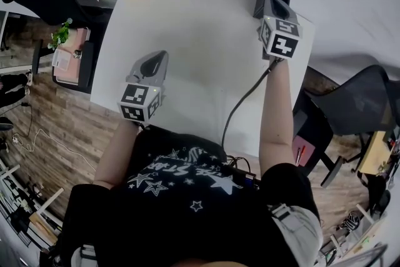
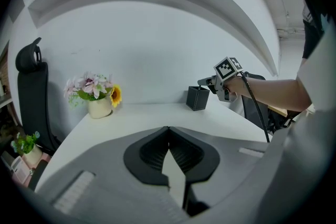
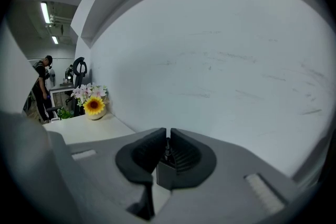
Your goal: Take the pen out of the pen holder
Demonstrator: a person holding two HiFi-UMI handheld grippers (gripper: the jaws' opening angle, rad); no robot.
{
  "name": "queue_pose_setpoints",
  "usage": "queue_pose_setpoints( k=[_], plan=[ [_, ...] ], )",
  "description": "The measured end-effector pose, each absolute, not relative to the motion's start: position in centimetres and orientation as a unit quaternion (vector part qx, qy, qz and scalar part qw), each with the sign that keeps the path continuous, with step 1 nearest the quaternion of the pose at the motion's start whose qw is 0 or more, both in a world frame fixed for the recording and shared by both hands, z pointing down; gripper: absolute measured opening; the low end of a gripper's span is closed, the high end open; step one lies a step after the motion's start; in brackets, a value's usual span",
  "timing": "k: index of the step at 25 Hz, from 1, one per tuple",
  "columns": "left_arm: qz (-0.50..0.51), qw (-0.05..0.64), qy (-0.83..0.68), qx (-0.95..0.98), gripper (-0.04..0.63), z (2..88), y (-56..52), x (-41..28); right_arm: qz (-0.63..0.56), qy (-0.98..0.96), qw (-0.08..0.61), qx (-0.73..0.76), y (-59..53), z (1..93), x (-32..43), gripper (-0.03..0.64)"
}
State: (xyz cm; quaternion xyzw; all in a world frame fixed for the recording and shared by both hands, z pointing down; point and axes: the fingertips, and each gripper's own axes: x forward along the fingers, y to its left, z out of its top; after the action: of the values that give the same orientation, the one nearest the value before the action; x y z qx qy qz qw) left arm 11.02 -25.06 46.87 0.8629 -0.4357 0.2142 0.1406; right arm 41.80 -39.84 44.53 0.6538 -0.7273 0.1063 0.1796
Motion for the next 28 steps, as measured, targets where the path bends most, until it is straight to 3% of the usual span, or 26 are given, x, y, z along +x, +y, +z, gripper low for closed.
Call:
queue_pose_setpoints(
  k=[14, 28],
  plan=[
    [0.187, 0.116, -0.408, 0.886, 0.011, 44.1, -24.8, 10.4, 0.048, -0.704, 0.124, 0.698, -35.7, 36.3, 42.2, 0.028],
    [0.162, 0.105, -0.309, 0.931, 0.011, 42.6, -23.9, 6.1, 0.042, -0.648, 0.107, 0.753, -26.4, 31.8, 36.0, 0.028]
  ],
)
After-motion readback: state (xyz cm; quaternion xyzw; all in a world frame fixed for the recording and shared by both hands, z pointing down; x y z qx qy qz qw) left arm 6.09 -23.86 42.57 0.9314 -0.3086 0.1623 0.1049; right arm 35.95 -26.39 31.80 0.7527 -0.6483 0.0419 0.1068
